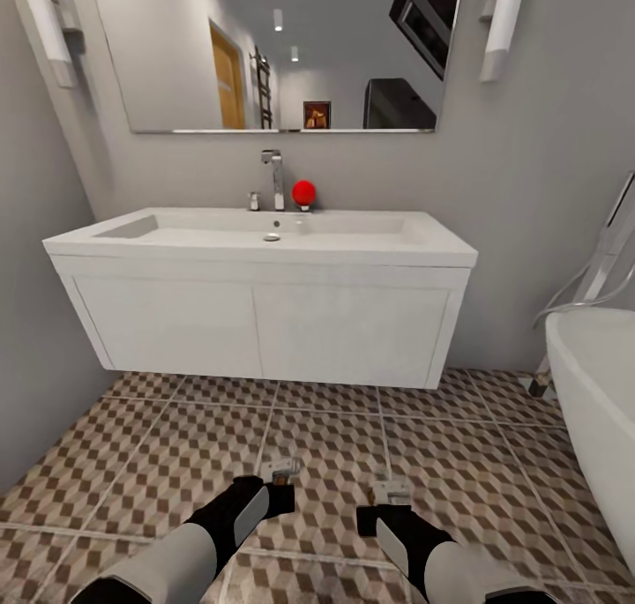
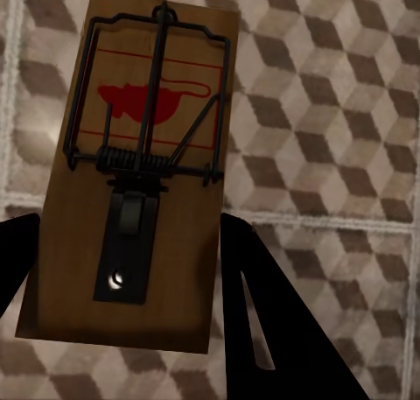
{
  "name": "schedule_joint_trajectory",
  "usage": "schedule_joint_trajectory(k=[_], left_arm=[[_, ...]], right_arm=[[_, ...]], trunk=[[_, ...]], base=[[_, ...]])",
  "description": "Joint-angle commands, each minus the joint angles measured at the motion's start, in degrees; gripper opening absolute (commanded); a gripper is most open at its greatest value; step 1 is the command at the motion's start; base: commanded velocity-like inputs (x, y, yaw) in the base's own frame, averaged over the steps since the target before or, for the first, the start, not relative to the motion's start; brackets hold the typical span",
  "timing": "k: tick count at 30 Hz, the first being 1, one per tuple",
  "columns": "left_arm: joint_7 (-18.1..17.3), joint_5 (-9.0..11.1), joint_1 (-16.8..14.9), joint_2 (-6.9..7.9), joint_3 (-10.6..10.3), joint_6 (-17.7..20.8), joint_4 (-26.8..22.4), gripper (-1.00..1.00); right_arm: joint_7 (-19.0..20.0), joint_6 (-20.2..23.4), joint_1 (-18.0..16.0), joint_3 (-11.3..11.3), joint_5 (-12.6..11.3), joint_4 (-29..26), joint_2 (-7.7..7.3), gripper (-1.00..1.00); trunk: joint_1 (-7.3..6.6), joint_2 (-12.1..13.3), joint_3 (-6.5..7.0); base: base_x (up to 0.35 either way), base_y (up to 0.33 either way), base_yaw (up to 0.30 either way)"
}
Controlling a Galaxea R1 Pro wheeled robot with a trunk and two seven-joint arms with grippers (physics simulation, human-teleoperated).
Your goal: Take the four mousetraps from the cabinet in the bathroom and place them on the bathroom floor. Make sure all four end up on the same floor surface, and ensure that at least two of them are either under or directly next to the same bathroom sink.
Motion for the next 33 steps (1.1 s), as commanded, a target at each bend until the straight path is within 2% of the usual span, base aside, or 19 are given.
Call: schedule_joint_trajectory(k=[1, 15, 31, 33], left_arm=[[0.53, 0.33, -0.02, 0.0, -0.28, 0.22, -0.11, -1.0], [0.49, 0.25, -0.02, 0.0, -0.27, -4.36, 0.01, -1.0], [0.49, 0.23, -0.02, 0.0, -0.26, -4.9, 0.02, -1.0], [0.49, 0.23, -0.02, 0.0, -0.27, -4.87, 0.03, -1.0]], right_arm=[[-0.18, 0.3, -0.01, 0.4, -0.61, -0.12, 0.0, -1.0], [-0.18, 0.3, -0.01, 0.37, -0.61, -0.18, 0.0, -1.0], [-0.14, 0.3, -0.01, 0.31, -0.61, -0.6, 0.0, -1.0], [-0.13, 0.3, -0.01, 0.31, -0.61, -0.62, 0.0, -1.0]], trunk=[[0.01, -0.04, -0.28], [0.37, -0.23, -3.38], [0.37, -0.23, -3.38], [0.42, -0.26, -3.83]], base=[[0.0, 0.0, 0.0], [0.0, 0.0, 0.0], [0.0, 0.0, 0.0], [0.0, 0.0, 0.0]])
